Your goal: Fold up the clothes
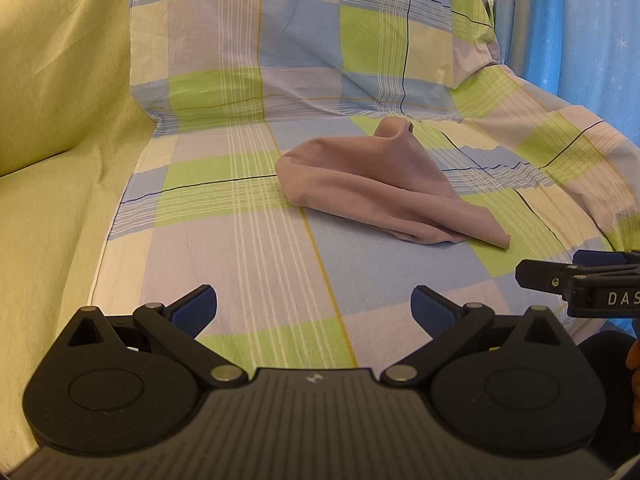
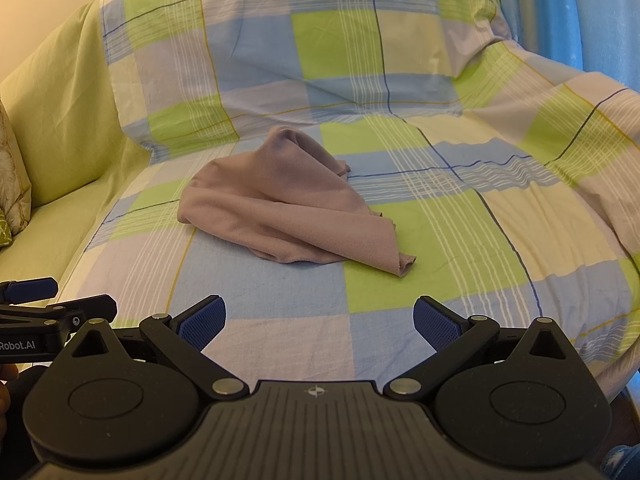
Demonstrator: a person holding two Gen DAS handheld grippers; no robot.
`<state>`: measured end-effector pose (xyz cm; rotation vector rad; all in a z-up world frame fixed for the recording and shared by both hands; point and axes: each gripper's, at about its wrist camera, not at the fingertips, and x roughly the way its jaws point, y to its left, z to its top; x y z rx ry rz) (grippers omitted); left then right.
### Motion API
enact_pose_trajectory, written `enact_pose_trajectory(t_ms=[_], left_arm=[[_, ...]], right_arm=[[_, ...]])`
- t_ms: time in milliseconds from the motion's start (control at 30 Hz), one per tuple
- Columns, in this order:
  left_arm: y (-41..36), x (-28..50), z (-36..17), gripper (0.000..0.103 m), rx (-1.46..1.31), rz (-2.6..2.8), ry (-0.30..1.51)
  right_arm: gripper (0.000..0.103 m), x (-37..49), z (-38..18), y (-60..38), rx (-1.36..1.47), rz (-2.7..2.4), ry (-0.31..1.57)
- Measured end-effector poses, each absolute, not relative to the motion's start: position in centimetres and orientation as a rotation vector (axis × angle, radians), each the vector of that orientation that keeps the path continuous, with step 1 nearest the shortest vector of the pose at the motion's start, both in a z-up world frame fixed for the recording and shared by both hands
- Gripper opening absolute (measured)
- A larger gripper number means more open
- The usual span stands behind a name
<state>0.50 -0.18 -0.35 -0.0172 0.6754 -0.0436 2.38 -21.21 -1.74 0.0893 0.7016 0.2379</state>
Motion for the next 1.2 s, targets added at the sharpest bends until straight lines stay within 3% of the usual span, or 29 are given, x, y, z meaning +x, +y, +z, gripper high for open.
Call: enact_pose_trajectory(t_ms=[1200], left_arm=[[-0.7,0.6,-0.5,0.102,0.019,-0.042,0.689]], right_arm=[[0.103,2.9,-2.2,-20.0,0.003,0.172,0.744]])
